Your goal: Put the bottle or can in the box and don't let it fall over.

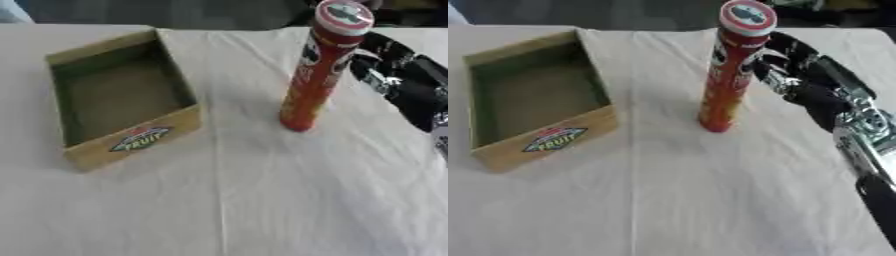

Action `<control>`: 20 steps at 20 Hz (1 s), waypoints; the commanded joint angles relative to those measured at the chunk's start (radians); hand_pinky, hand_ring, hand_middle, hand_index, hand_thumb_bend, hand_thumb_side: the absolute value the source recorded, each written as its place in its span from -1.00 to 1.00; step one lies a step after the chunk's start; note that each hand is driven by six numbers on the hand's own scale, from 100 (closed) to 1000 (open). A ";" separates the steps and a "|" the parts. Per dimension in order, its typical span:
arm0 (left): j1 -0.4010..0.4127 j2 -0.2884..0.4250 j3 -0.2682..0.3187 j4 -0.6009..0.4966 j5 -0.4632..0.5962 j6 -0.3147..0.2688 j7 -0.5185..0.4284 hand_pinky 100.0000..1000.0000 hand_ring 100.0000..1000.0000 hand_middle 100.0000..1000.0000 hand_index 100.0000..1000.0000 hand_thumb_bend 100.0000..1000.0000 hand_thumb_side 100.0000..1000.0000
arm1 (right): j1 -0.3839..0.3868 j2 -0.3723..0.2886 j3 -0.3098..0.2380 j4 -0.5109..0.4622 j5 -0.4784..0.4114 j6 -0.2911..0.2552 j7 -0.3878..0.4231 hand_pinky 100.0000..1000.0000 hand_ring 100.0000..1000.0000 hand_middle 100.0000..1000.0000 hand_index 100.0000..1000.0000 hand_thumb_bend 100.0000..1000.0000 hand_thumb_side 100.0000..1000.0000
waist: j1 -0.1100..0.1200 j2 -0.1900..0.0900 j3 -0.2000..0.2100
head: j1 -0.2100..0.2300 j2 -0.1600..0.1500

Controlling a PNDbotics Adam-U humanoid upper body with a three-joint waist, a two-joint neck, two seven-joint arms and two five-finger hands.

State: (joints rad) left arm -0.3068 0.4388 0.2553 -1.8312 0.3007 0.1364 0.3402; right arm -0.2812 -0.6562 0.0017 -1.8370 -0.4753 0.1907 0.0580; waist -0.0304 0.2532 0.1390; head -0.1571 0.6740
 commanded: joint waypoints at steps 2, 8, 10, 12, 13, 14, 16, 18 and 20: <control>-0.010 0.023 0.007 -0.015 -0.002 -0.002 -0.003 0.23 0.96 0.64 0.51 -0.12 -0.41 | -0.016 -0.027 -0.003 -0.001 -0.008 0.003 0.003 1.00 1.00 0.97 1.00 -0.64 -0.54 | 0.002 -0.010 0.003 | -0.003 -0.015; -0.010 0.022 0.008 -0.015 -0.001 -0.002 -0.002 0.23 0.96 0.64 0.51 -0.13 -0.40 | -0.024 -0.028 -0.002 0.001 -0.008 0.001 0.011 1.00 1.00 0.97 1.00 -0.64 -0.52 | 0.003 -0.007 0.005 | -0.004 -0.018; -0.010 0.021 0.008 -0.015 0.000 -0.002 -0.002 0.23 0.96 0.64 0.51 -0.13 -0.40 | -0.027 -0.028 -0.001 0.003 -0.010 0.001 0.011 1.00 1.00 0.97 1.00 -0.65 -0.50 | 0.003 -0.007 0.006 | -0.004 -0.019; -0.011 0.021 0.008 -0.015 0.000 -0.002 -0.002 0.23 0.96 0.64 0.51 -0.13 -0.40 | -0.029 -0.028 -0.001 0.005 -0.012 0.001 0.011 1.00 1.00 0.97 1.00 -0.65 -0.50 | 0.003 -0.006 0.007 | -0.005 -0.021; -0.011 0.020 0.008 -0.015 0.000 -0.002 -0.002 0.23 0.96 0.64 0.51 -0.13 -0.40 | -0.032 -0.029 -0.001 0.006 -0.013 0.001 0.011 1.00 1.00 0.97 1.00 -0.65 -0.48 | 0.003 -0.006 0.008 | -0.005 -0.023; -0.012 0.020 0.007 -0.015 0.000 -0.002 -0.002 0.23 0.96 0.64 0.51 -0.13 -0.40 | -0.036 -0.029 -0.001 0.008 -0.014 0.001 0.010 1.00 1.00 0.97 1.00 -0.65 -0.44 | 0.003 -0.005 0.010 | -0.007 -0.025; -0.013 0.019 0.007 -0.015 0.001 -0.002 -0.003 0.23 0.96 0.64 0.51 -0.13 -0.40 | -0.042 -0.032 -0.001 0.013 -0.015 0.000 0.010 1.00 1.00 0.97 1.00 -0.65 -0.41 | 0.003 -0.003 0.012 | -0.010 -0.028; -0.014 0.018 0.007 -0.015 0.001 -0.002 -0.003 0.23 0.96 0.64 0.51 -0.13 -0.40 | -0.048 -0.034 0.000 0.016 -0.015 -0.002 0.014 1.00 1.00 0.97 1.00 -0.65 -0.38 | 0.003 -0.001 0.015 | -0.012 -0.031; -0.015 0.017 0.007 -0.015 0.001 -0.002 -0.004 0.23 0.96 0.64 0.51 -0.13 -0.40 | -0.054 -0.036 0.001 0.016 -0.013 -0.004 0.018 1.00 1.00 0.98 1.00 -0.64 -0.36 | 0.003 0.002 0.017 | -0.012 -0.032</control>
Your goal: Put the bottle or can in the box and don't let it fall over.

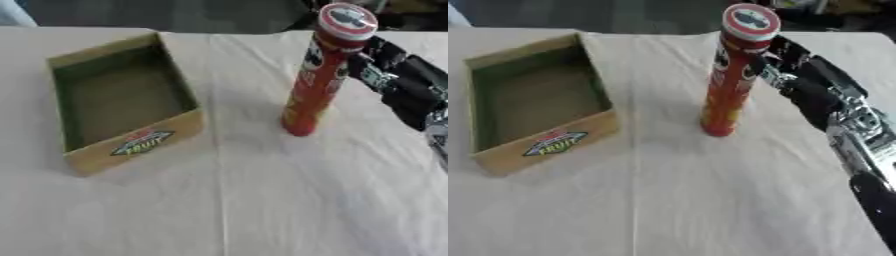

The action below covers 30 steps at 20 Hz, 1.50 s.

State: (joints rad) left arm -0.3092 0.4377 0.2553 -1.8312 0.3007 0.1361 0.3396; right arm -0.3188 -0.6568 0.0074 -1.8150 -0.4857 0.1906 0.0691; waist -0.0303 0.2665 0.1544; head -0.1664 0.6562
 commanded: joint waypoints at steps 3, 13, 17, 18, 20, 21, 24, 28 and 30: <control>-0.014 0.017 0.007 -0.015 0.001 -0.002 -0.004 0.23 0.96 0.64 0.51 -0.13 -0.40 | -0.022 -0.038 -0.004 -0.006 0.004 -0.005 0.012 1.00 1.00 0.97 1.00 -0.63 -0.35 | 0.004 -0.009 0.003 | -0.003 -0.017; -0.018 0.015 0.006 -0.016 0.002 -0.002 -0.004 0.23 0.96 0.64 0.51 -0.14 -0.40 | -0.045 -0.049 0.006 0.003 0.020 0.006 0.028 1.00 1.00 0.97 1.00 -0.63 -0.30 | 0.004 -0.003 0.008 | -0.004 -0.023; -0.019 0.015 0.006 -0.017 0.003 -0.002 -0.004 0.23 0.96 0.64 0.51 -0.14 -0.40 | -0.054 -0.053 0.010 0.010 0.027 0.010 0.032 1.00 1.00 0.97 1.00 -0.63 -0.30 | 0.004 -0.001 0.010 | -0.004 -0.025; -0.019 0.015 0.006 -0.017 0.003 -0.002 -0.005 0.23 0.96 0.64 0.51 -0.14 -0.40 | -0.057 -0.054 0.011 0.012 0.029 0.012 0.033 1.00 1.00 0.97 1.00 -0.62 -0.30 | 0.004 0.000 0.010 | -0.005 -0.026; -0.020 0.015 0.006 -0.017 0.003 -0.002 -0.005 0.23 0.96 0.64 0.51 -0.14 -0.40 | -0.057 -0.056 0.012 0.014 0.033 0.012 0.033 1.00 1.00 0.97 1.00 -0.62 -0.31 | 0.004 0.001 0.010 | -0.005 -0.027; -0.021 0.014 0.006 -0.017 0.003 -0.002 -0.005 0.23 0.96 0.64 0.51 -0.14 -0.40 | -0.055 -0.059 0.011 0.013 0.037 0.013 0.032 1.00 1.00 0.97 1.00 -0.62 -0.32 | 0.004 0.002 0.011 | -0.005 -0.028; -0.022 0.014 0.006 -0.017 0.004 -0.002 -0.005 0.23 0.96 0.64 0.51 -0.14 -0.39 | -0.051 -0.064 0.009 0.013 0.050 0.016 0.028 1.00 1.00 0.97 1.00 -0.61 -0.33 | 0.004 0.004 0.011 | -0.006 -0.029; -0.023 0.013 0.005 -0.017 0.006 -0.002 -0.007 0.23 0.96 0.64 0.51 -0.15 -0.39 | -0.056 -0.064 0.011 0.020 0.056 0.019 0.025 1.00 1.00 0.97 1.00 -0.60 -0.32 | 0.005 0.008 0.013 | -0.010 -0.032; -0.024 0.013 0.005 -0.017 0.006 -0.002 -0.007 0.23 0.96 0.64 0.51 -0.15 -0.39 | -0.060 -0.064 0.012 0.022 0.057 0.020 0.025 1.00 1.00 0.96 1.00 -0.60 -0.31 | 0.005 0.010 0.014 | -0.012 -0.034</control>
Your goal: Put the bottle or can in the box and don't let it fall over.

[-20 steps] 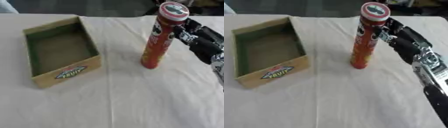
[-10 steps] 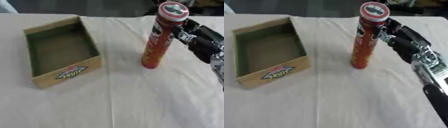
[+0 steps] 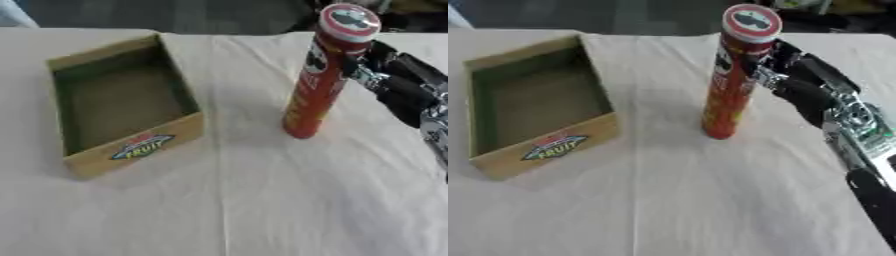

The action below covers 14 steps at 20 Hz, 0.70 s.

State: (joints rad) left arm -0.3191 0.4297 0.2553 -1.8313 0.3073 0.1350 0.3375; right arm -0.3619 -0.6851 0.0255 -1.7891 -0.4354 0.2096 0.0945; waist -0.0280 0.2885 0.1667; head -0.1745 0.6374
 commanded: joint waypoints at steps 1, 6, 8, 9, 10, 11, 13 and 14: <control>-0.014 0.021 0.005 -0.017 0.000 -0.001 -0.005 0.23 0.96 0.64 0.51 -0.15 -0.39 | -0.019 -0.036 -0.006 -0.003 0.008 0.001 0.000 1.00 1.00 0.96 1.00 -0.60 -0.31 | 0.003 -0.011 0.002 | -0.005 -0.017; -0.018 0.019 0.005 -0.017 0.001 -0.002 -0.006 0.23 0.96 0.64 0.51 -0.15 -0.39 | -0.032 -0.037 -0.005 0.003 0.008 0.005 0.004 1.00 1.00 0.96 1.00 -0.59 -0.28 | 0.004 -0.005 0.005 | -0.009 -0.023; -0.020 0.018 0.005 -0.017 0.001 -0.002 -0.007 0.23 0.96 0.64 0.51 -0.15 -0.39 | -0.037 -0.038 -0.004 0.007 0.009 0.006 0.005 1.00 1.00 0.96 1.00 -0.59 -0.28 | 0.004 -0.002 0.006 | -0.009 -0.026; -0.021 0.018 0.004 -0.017 0.001 -0.002 -0.007 0.23 0.96 0.64 0.51 -0.15 -0.39 | -0.040 -0.038 -0.004 0.009 0.010 0.007 0.006 1.00 1.00 0.96 1.00 -0.59 -0.28 | 0.004 -0.001 0.007 | -0.009 -0.028; -0.021 0.018 0.004 -0.017 0.001 -0.002 -0.008 0.23 0.97 0.64 0.51 -0.15 -0.39 | -0.042 -0.038 -0.003 0.011 0.010 0.007 0.006 1.00 1.00 0.96 1.00 -0.59 -0.28 | 0.004 0.001 0.007 | -0.009 -0.030; -0.022 0.017 0.004 -0.017 0.001 -0.002 -0.008 0.23 0.97 0.64 0.51 -0.15 -0.39 | -0.045 -0.038 -0.003 0.013 0.011 0.008 0.007 1.00 1.00 0.96 1.00 -0.59 -0.28 | 0.004 0.002 0.008 | -0.009 -0.032; -0.023 0.017 0.004 -0.017 0.002 -0.002 -0.009 0.23 0.97 0.64 0.50 -0.15 -0.39 | -0.049 -0.039 -0.003 0.017 0.012 0.008 0.009 1.00 1.00 0.96 1.00 -0.59 -0.28 | 0.004 0.005 0.009 | -0.010 -0.035; -0.024 0.017 0.004 -0.017 0.002 -0.002 -0.009 0.23 0.97 0.64 0.50 -0.15 -0.39 | -0.051 -0.039 -0.003 0.018 0.013 0.007 0.010 1.00 1.00 0.96 1.00 -0.59 -0.29 | 0.005 0.006 0.010 | -0.010 -0.036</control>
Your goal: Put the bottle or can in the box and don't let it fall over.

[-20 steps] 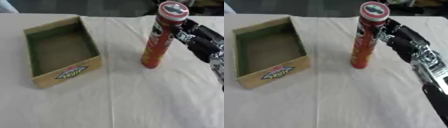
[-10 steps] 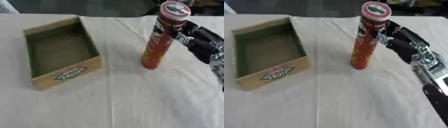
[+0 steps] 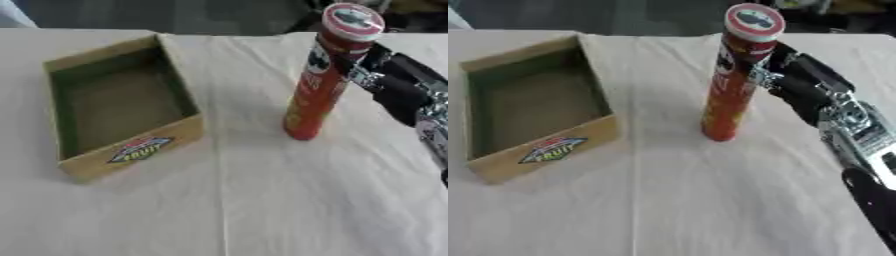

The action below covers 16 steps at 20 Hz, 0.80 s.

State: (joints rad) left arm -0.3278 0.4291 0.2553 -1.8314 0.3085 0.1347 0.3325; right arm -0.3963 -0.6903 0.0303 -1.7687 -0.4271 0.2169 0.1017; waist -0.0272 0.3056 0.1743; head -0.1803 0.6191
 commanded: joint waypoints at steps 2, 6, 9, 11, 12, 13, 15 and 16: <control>-0.016 0.017 0.004 -0.018 0.001 -0.002 -0.004 0.23 0.97 0.64 0.50 -0.15 -0.39 | -0.019 -0.035 -0.007 0.000 0.007 0.000 0.005 1.00 1.00 0.96 1.00 -0.59 -0.29 | 0.004 -0.008 0.003 | -0.004 -0.020; -0.018 0.016 0.004 -0.018 0.001 -0.002 -0.005 0.23 0.97 0.64 0.50 -0.15 -0.39 | -0.026 -0.036 -0.007 0.005 0.011 0.000 0.006 1.00 1.00 0.95 1.00 -0.58 -0.30 | 0.004 -0.005 0.005 | -0.006 -0.023; -0.020 0.014 0.004 -0.018 0.002 -0.002 -0.005 0.23 0.97 0.64 0.50 -0.16 -0.38 | -0.031 -0.038 -0.007 0.009 0.012 0.000 0.008 1.00 1.00 0.95 1.00 -0.58 -0.29 | 0.003 -0.004 0.009 | -0.009 -0.025; -0.021 0.013 0.004 -0.019 0.002 -0.002 -0.006 0.23 0.97 0.64 0.50 -0.16 -0.38 | -0.035 -0.038 -0.006 0.012 0.013 0.001 0.008 1.00 1.00 0.95 1.00 -0.58 -0.29 | 0.003 -0.003 0.011 | -0.010 -0.027; -0.022 0.013 0.003 -0.019 0.002 -0.002 -0.006 0.23 0.97 0.64 0.50 -0.16 -0.38 | -0.037 -0.039 -0.006 0.014 0.013 0.001 0.008 1.00 1.00 0.95 1.00 -0.57 -0.29 | 0.003 -0.003 0.013 | -0.011 -0.028; -0.023 0.012 0.003 -0.019 0.003 -0.002 -0.007 0.23 0.97 0.64 0.50 -0.16 -0.38 | -0.038 -0.039 -0.005 0.016 0.014 0.002 0.008 1.00 1.00 0.95 1.00 -0.57 -0.30 | 0.003 -0.003 0.014 | -0.012 -0.028; -0.025 0.011 0.002 -0.019 0.003 -0.002 -0.008 0.23 0.97 0.64 0.50 -0.16 -0.38 | -0.042 -0.042 -0.004 0.021 0.016 0.004 0.008 1.00 1.00 0.94 1.00 -0.56 -0.29 | 0.002 -0.002 0.017 | -0.014 -0.030; -0.025 0.010 0.002 -0.020 0.003 -0.002 -0.008 0.24 0.97 0.64 0.50 -0.16 -0.38 | -0.044 -0.043 -0.004 0.024 0.017 0.005 0.007 1.00 1.00 0.94 1.00 -0.56 -0.29 | 0.002 -0.002 0.018 | -0.014 -0.030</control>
State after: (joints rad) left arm -0.3389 0.4211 0.2551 -1.8319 0.3093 0.1343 0.3283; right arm -0.4257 -0.6932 0.0319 -1.7425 -0.4164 0.2213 0.1070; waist -0.0276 0.3173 0.1923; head -0.1895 0.6029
